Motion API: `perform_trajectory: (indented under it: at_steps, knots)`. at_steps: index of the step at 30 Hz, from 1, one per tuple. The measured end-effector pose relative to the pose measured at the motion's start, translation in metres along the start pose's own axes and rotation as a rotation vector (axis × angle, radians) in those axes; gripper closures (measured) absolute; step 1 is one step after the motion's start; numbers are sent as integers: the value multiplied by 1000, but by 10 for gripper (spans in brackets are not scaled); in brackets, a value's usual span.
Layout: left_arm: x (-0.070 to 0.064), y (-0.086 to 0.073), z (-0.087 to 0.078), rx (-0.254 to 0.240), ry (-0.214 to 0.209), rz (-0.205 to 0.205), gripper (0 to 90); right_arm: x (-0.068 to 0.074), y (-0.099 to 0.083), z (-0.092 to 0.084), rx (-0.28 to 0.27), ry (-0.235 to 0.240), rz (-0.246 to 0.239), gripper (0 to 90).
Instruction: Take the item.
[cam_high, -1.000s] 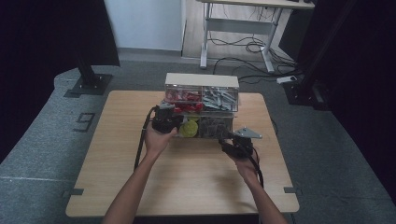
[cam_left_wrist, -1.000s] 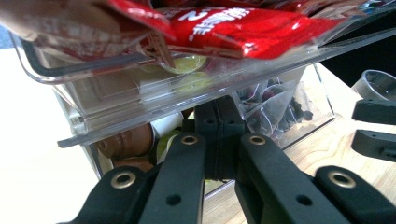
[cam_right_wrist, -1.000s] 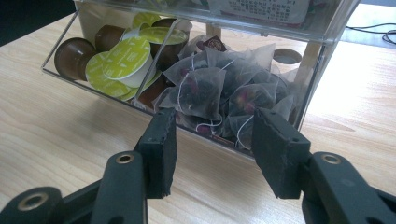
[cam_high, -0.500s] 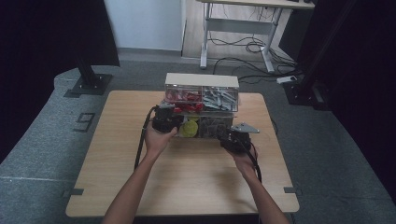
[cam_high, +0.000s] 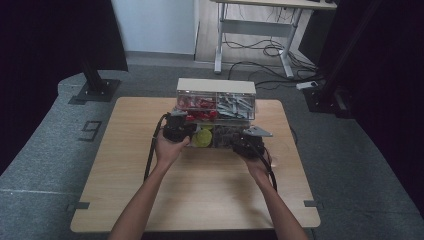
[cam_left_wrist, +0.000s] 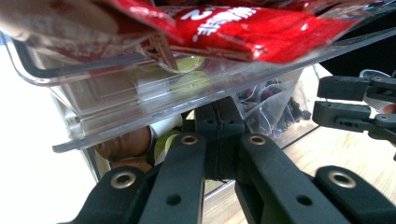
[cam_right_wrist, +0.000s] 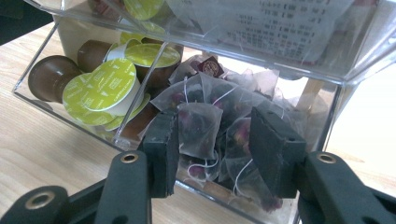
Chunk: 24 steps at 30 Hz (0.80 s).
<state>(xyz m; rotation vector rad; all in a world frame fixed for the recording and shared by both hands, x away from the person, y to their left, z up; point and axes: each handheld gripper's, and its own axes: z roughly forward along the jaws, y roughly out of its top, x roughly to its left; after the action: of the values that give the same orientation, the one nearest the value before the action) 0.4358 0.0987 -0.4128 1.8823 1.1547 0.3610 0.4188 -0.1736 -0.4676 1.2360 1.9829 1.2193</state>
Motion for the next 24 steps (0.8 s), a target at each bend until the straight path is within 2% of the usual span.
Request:
perform_trajectory:
  at_steps: [7, 16, 21, 24]
  knots:
    - [-1, -1, 0, -5, -4, 1, 900, 1, -1, 6, 12, 3, -12, 522]
    - [-1, -1, 1, -10, -9, -4, 900, -2, 1, 18, 19, 22, 36, 506]
    - [0, -2, 1, -12, -9, -7, 900, 1, 4, 23, 22, 10, 24, 509]
    - [0, -2, 1, -11, -10, -7, 900, 2, 3, 26, 22, 4, 36, 531]
